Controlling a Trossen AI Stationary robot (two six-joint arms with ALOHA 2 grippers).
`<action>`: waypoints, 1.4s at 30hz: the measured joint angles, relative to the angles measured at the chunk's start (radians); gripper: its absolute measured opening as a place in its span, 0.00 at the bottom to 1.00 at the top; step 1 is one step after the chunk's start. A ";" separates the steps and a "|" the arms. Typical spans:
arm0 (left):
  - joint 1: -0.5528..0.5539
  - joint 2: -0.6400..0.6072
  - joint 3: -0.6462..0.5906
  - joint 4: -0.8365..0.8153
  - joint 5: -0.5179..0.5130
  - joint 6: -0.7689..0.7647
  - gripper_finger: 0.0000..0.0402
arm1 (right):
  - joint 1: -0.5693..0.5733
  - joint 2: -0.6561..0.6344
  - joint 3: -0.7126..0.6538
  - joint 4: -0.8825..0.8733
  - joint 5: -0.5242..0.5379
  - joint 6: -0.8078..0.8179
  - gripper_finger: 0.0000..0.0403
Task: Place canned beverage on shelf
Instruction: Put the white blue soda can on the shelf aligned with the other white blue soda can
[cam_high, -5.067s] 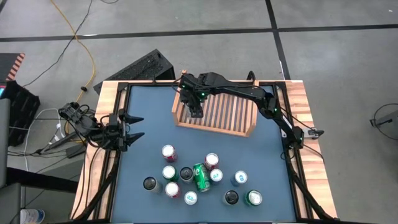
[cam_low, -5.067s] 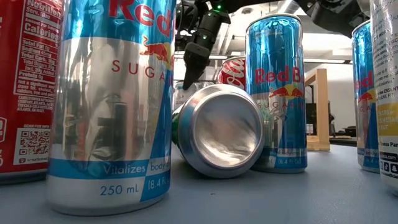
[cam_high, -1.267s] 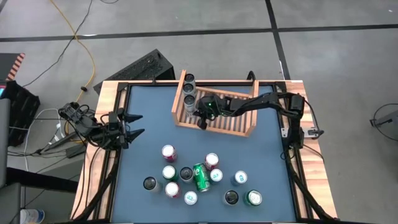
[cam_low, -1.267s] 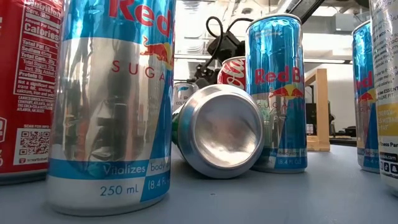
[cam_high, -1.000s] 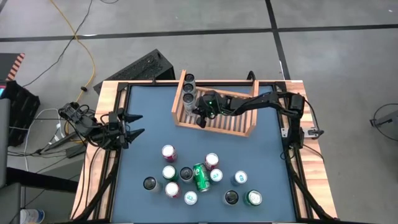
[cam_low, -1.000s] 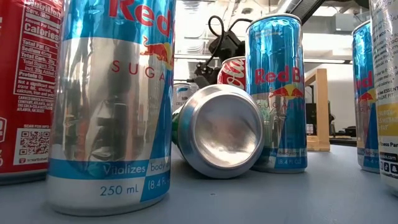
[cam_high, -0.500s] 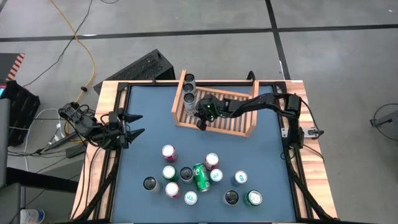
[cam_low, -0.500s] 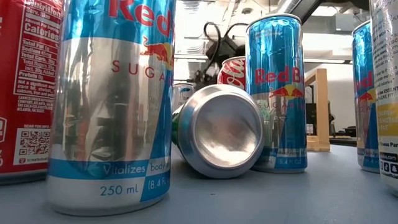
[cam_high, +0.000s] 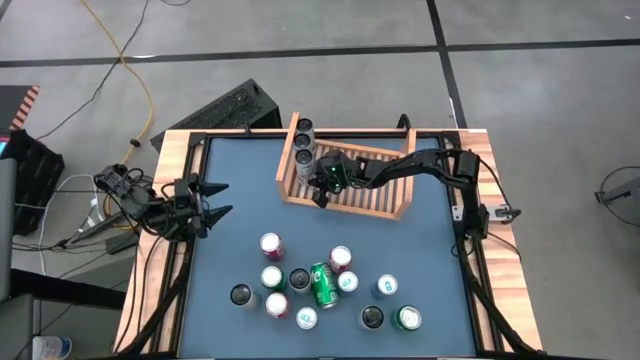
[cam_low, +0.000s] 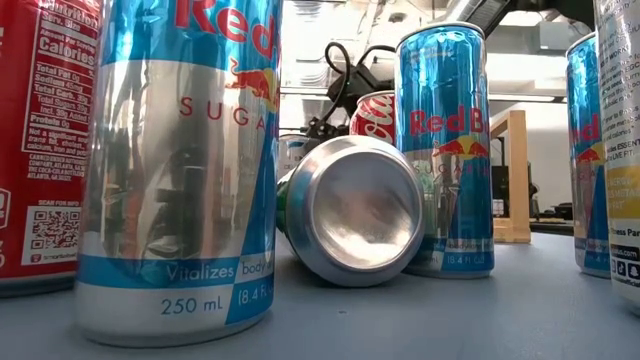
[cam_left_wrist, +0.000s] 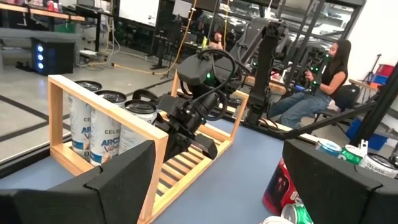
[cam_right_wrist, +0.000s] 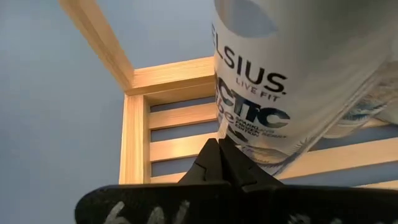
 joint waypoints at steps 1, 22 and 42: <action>0.000 0.000 0.000 0.000 0.000 0.000 0.85 | 0.004 0.000 0.000 0.000 0.000 0.000 0.00; 0.000 0.000 0.000 -0.002 0.001 0.001 0.85 | 0.001 -0.002 0.000 -0.062 0.136 0.028 0.00; 0.000 0.000 0.000 -0.002 0.000 0.001 0.85 | 0.030 0.000 0.000 -0.005 0.073 -0.009 0.00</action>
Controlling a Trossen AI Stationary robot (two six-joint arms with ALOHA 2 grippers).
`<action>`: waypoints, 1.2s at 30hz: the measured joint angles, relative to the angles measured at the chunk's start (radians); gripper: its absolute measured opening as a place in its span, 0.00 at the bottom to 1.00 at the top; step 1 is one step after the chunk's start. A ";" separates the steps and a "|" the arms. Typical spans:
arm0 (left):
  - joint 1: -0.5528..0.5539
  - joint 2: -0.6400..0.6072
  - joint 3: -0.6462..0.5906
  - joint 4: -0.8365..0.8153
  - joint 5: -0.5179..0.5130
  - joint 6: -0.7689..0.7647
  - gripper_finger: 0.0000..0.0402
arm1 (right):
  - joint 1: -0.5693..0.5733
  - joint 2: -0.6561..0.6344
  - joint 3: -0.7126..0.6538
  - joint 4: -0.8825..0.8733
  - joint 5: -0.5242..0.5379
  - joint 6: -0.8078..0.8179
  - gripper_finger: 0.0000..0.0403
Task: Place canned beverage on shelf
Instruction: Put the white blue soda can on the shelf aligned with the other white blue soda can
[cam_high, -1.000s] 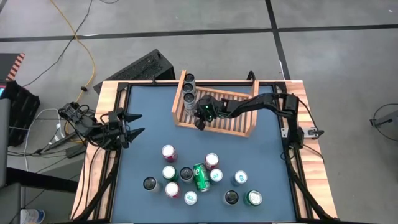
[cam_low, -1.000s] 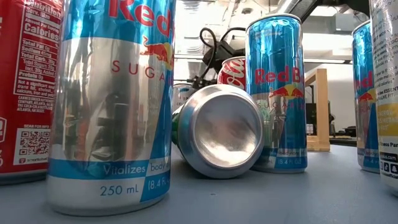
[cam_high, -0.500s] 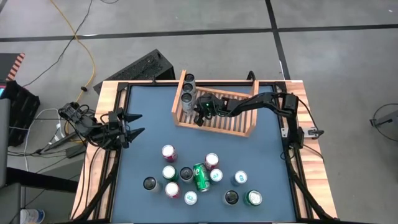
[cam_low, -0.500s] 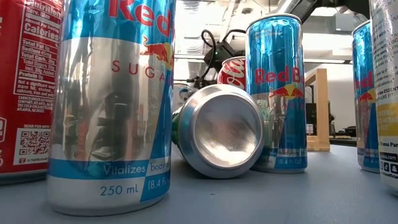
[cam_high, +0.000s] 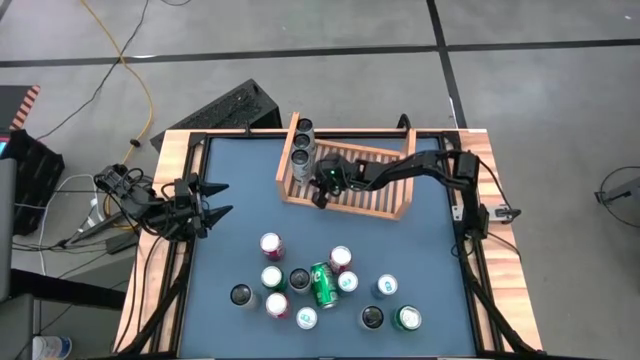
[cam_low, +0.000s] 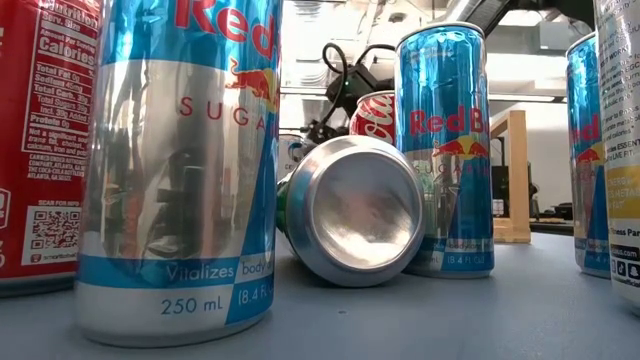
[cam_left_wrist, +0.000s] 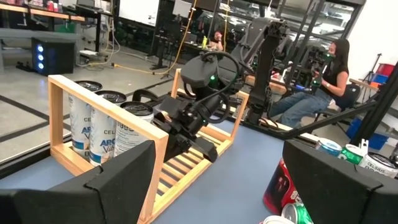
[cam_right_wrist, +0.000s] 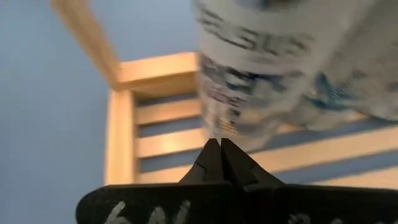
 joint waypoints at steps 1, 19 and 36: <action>0.000 0.000 0.000 0.000 0.000 -0.002 0.85 | 0.006 0.000 0.000 0.009 0.002 0.000 0.00; 0.025 0.207 0.000 0.336 -0.065 0.137 0.85 | 0.070 -0.263 0.000 -0.209 0.161 -0.044 0.00; 0.150 0.354 0.000 0.408 -0.035 0.114 0.85 | -0.013 -0.168 0.000 -0.064 0.253 -0.086 0.00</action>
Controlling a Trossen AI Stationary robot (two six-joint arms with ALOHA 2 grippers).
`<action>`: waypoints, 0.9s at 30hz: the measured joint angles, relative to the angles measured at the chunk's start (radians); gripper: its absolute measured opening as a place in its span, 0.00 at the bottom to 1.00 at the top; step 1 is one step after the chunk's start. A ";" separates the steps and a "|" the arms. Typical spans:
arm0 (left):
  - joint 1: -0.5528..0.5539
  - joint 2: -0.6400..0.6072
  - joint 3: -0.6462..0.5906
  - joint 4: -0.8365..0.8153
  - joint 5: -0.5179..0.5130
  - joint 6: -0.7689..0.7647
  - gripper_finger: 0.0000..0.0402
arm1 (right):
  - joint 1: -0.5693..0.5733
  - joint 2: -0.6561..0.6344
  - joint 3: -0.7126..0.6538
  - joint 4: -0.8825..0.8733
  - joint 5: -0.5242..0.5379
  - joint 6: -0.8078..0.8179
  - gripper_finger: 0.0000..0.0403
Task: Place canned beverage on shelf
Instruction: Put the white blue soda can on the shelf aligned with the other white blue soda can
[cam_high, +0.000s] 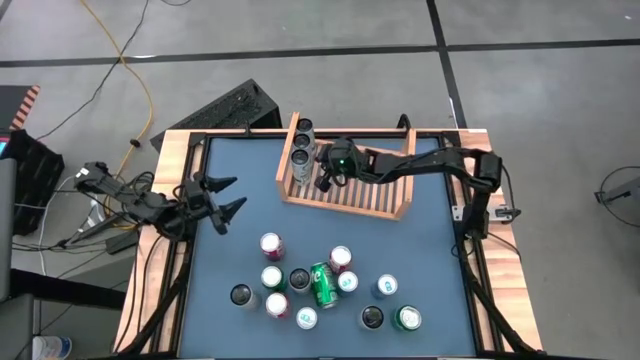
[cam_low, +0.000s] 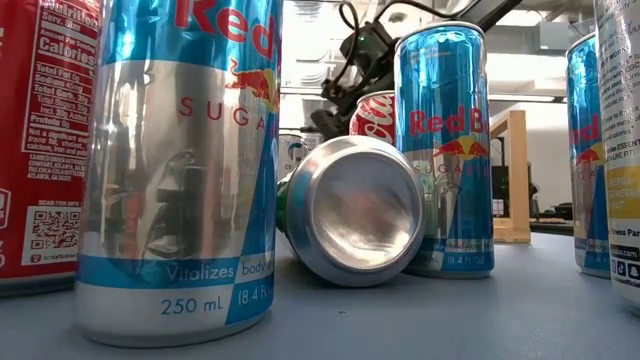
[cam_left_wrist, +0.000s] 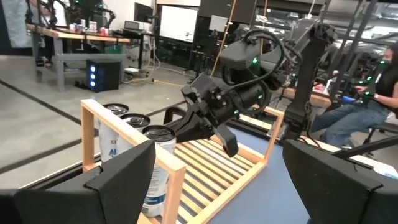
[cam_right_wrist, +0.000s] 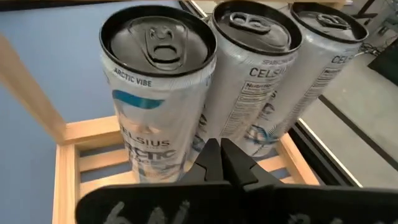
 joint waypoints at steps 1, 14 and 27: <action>0.000 0.000 0.000 0.000 0.000 -0.001 0.85 | 0.000 0.004 0.000 0.018 -0.003 0.000 0.00; 0.000 0.000 0.000 -0.001 0.018 -0.011 0.85 | 0.005 0.005 0.000 0.026 -0.206 -0.038 0.00; 0.000 0.000 0.000 -0.033 0.021 -0.022 0.85 | 0.044 0.002 0.000 -0.020 -0.010 -0.051 0.00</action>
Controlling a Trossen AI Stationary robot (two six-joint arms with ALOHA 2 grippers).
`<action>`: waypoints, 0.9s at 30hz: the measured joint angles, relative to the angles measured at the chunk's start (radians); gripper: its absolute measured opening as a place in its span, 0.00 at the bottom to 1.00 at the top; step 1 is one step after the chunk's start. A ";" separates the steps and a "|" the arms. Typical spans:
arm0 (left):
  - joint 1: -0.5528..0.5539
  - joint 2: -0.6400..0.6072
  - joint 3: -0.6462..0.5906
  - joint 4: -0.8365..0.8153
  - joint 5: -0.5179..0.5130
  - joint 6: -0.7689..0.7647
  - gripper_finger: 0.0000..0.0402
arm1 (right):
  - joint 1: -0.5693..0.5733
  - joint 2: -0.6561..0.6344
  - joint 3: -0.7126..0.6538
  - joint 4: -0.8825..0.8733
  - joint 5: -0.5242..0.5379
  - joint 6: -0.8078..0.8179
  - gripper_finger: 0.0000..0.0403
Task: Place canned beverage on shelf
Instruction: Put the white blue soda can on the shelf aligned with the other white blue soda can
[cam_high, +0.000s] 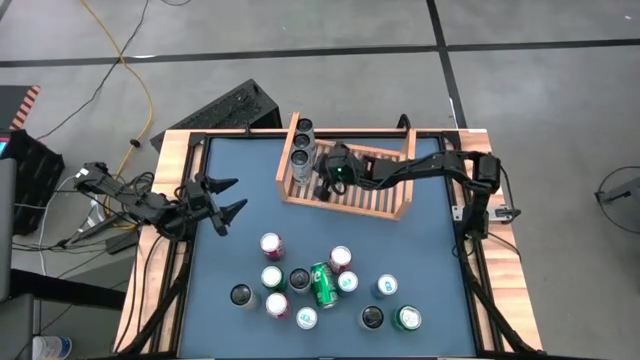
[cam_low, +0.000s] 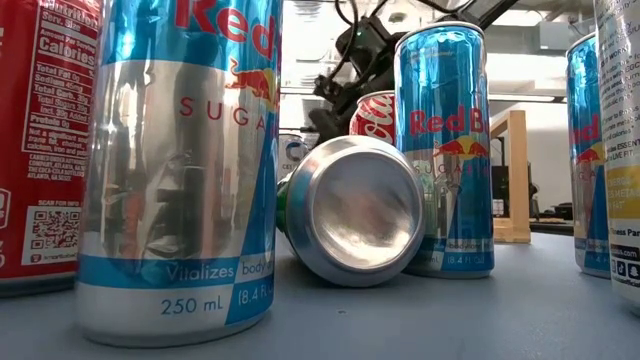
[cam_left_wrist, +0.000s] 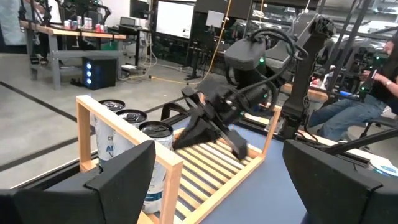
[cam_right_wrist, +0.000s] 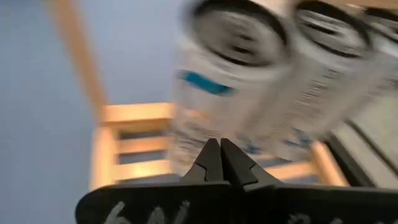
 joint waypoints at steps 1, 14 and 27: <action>0.000 0.000 0.000 -0.004 0.000 -0.002 0.85 | -0.005 0.000 0.000 0.007 0.009 0.002 0.00; 0.000 0.000 0.000 -0.007 -0.001 -0.005 0.85 | -0.058 0.003 0.000 0.081 -0.058 0.010 0.00; 0.000 0.000 0.000 -0.006 -0.002 -0.016 0.85 | -0.032 0.003 0.000 0.065 -0.172 0.002 0.00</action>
